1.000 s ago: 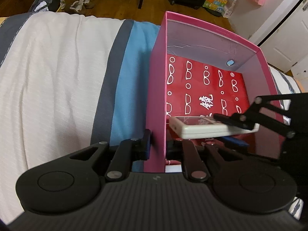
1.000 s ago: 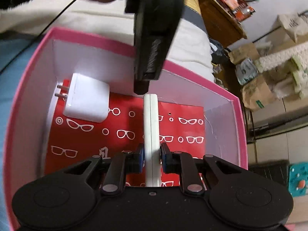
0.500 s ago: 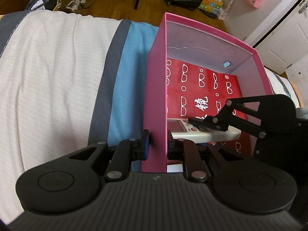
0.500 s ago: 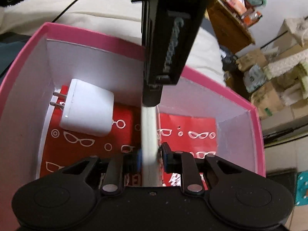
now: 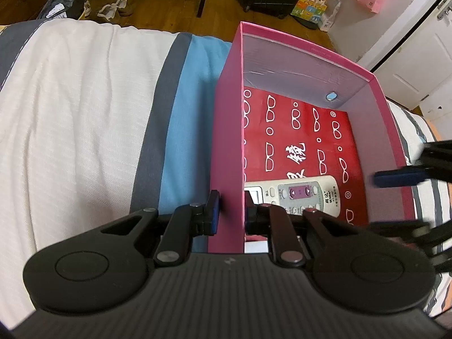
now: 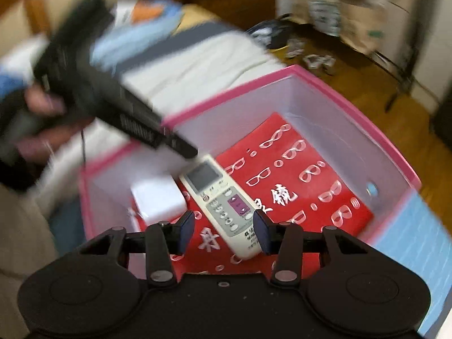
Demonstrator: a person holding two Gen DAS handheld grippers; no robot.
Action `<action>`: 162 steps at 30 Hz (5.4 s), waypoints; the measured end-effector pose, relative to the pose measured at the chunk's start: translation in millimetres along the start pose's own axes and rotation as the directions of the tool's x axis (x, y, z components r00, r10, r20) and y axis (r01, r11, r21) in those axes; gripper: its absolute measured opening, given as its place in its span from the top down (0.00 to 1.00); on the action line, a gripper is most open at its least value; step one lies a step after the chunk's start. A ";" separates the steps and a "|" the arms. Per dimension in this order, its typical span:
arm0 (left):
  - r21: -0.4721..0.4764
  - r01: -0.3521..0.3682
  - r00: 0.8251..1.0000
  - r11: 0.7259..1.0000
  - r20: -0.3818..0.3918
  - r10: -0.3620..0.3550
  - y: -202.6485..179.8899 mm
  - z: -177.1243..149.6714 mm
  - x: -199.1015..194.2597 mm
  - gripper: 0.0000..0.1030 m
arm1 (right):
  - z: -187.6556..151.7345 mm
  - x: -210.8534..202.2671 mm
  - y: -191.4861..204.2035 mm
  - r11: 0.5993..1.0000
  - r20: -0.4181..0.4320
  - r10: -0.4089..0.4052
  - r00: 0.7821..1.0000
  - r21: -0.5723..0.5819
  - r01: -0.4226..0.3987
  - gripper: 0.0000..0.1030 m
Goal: Organize rigid objects
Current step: 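Move the right tool to the beige TCL remote and grasp it, then lift the TCL remote and carry it over the pink box, then lower the TCL remote beside the other remote and open the right tool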
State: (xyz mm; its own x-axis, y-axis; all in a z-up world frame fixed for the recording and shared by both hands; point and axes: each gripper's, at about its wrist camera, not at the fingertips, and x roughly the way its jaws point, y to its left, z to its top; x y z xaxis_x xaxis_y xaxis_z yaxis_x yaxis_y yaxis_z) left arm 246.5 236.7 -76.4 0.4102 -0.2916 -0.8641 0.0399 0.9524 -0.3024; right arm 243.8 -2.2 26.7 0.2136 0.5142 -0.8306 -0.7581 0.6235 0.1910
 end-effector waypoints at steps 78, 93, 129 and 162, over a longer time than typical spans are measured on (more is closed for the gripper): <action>-0.039 -0.074 0.997 0.996 0.035 0.075 -6.7 5.1 -9.2 0.89 | -131.8 -8.6 -27.3 0.853 -0.082 -0.298 0.951 0.425 0.303 0.79; -0.040 -0.043 0.998 0.998 0.041 0.045 -5.9 5.5 -14.0 0.92 | -126.9 -54.1 -58.8 0.737 0.042 -0.246 0.968 0.656 0.159 0.81; 0.045 -0.010 0.999 0.999 0.044 0.008 -4.9 3.2 -15.1 0.91 | 101.8 121.6 -33.3 0.932 -0.468 0.035 0.883 -0.303 -0.197 0.80; 0.041 -0.022 0.998 0.999 0.068 0.020 -7.8 1.6 -23.1 0.92 | 79.6 82.2 -43.0 0.965 -0.250 0.050 0.967 -0.238 -0.111 0.54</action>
State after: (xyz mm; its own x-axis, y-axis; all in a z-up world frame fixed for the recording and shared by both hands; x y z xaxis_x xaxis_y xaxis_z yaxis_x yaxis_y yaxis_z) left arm 238.2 236.2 -53.5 0.4715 -0.2661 -0.8408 0.0677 0.9615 -0.2664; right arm 342.9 60.1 -8.2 0.0151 0.3813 -0.9243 -0.9018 0.4044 0.1521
